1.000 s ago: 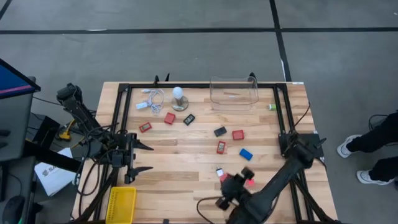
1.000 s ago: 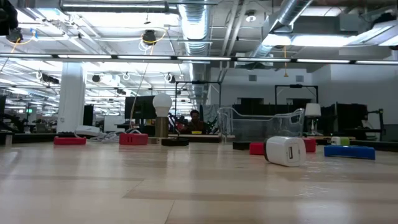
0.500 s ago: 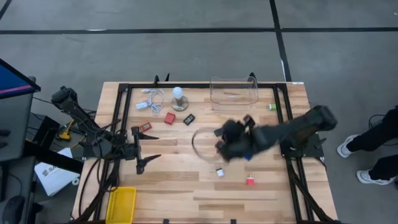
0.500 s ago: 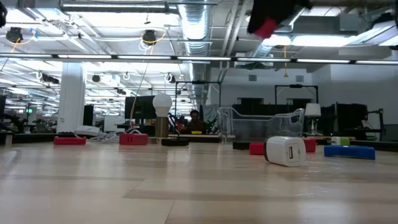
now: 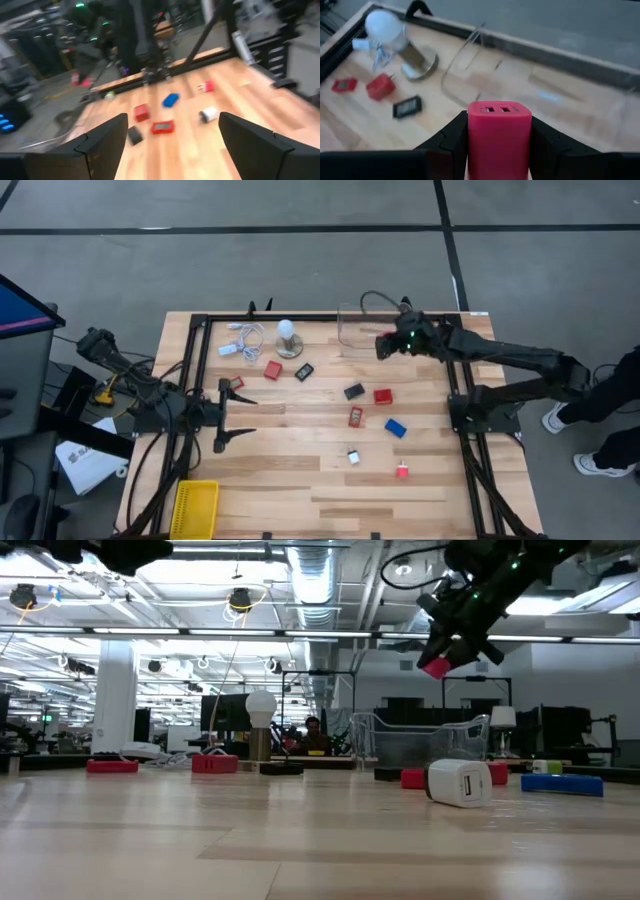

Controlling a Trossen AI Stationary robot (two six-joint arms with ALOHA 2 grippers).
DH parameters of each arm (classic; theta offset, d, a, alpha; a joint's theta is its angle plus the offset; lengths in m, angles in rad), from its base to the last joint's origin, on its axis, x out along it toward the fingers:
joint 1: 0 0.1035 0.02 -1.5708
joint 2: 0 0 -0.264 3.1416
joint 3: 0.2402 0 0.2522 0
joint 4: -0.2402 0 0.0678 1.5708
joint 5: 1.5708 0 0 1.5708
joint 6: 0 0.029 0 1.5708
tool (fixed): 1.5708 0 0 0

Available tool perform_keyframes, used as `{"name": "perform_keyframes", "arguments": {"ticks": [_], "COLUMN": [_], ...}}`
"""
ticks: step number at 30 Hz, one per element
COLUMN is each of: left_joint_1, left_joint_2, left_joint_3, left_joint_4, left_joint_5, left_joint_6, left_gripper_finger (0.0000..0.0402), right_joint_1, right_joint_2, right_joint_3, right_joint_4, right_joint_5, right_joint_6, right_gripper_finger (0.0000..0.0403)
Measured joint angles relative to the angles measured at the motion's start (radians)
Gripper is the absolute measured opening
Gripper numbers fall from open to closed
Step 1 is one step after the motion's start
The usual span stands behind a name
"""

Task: Pick & Place Office items
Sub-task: Put the pink charger adapter into the transparent bin

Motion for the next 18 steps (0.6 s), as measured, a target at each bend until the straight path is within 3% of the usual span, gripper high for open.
{"name": "perform_keyframes", "arguments": {"ticks": [9,15,18], "left_joint_1": [0.301,0.43,0.45], "left_joint_2": [-0.15,-0.116,-0.09], "left_joint_3": [-0.117,-0.139,-0.144], "left_joint_4": [0.127,0.164,0.199], "left_joint_5": [0.44,0.542,0.55], "left_joint_6": [-0.084,-0.131,-0.135], "left_gripper_finger": [0.031,0.031,0.031], "right_joint_1": [-0.188,-0.265,-0.274], "right_joint_2": [0.185,0.383,0.465], "right_joint_3": [0.14,0.303,0.385], "right_joint_4": [-0.027,-0.228,-0.353], "right_joint_5": [-0.108,-0.107,-0.057], "right_joint_6": [-0.006,0.057,0.071], "right_gripper_finger": [0.014,0.014,0.014]}}
